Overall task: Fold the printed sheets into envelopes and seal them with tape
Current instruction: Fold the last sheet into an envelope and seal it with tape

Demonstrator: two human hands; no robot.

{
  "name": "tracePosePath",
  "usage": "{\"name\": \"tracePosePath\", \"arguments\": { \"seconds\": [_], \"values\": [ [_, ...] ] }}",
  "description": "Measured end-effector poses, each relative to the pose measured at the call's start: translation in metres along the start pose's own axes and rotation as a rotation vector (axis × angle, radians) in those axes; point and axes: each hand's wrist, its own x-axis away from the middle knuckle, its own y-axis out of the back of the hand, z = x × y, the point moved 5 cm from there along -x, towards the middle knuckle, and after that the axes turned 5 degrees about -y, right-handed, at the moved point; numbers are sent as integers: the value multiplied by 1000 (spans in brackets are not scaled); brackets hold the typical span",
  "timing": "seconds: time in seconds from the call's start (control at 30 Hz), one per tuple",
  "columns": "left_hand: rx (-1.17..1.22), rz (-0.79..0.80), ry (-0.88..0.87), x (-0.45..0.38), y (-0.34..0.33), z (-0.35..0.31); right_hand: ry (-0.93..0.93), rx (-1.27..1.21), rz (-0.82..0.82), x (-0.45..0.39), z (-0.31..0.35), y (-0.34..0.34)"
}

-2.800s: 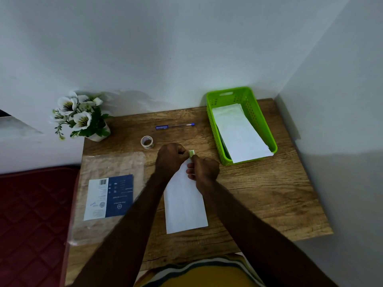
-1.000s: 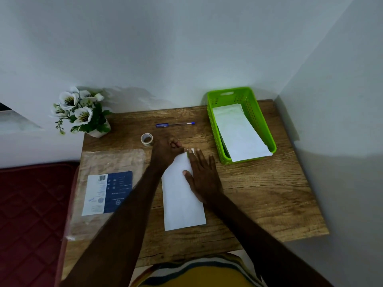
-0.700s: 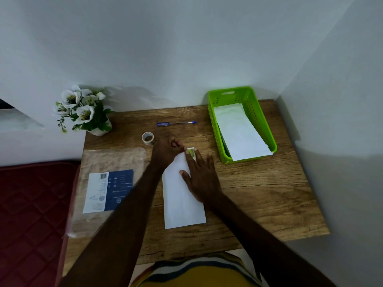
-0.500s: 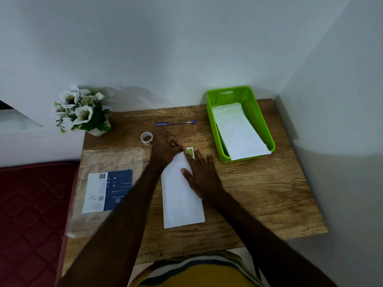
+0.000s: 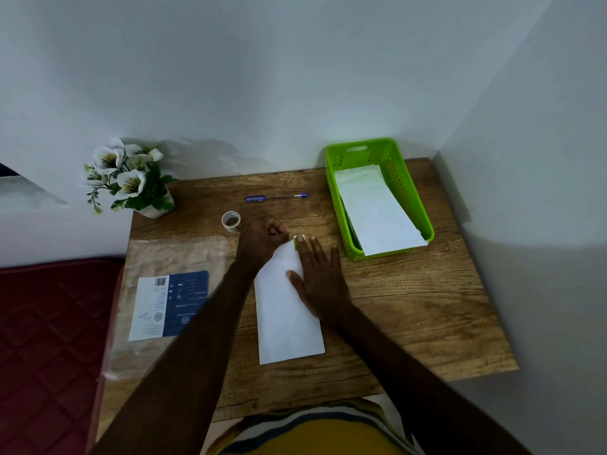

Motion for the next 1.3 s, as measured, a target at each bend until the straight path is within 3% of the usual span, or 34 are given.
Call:
{"name": "tracePosePath", "arguments": {
  "seconds": [0.1,0.17,0.4,0.9,1.3],
  "values": [
    [-82,50,-32,4,-1,-10,-10,-8,15,-2,0,-3],
    [-289,72,-111,9,-2,-19,-7,-1,9,-3,-1,-3],
    [-758,-7,-298,52,3,-6,31,93,-47,1,1,-10],
    [-726,-88,-415,78,11,8,69,82,-20,-2,-1,-8],
    [-687,-79,-335,85,9,9,127,141,-108,8,-9,-10]
  ]
}}
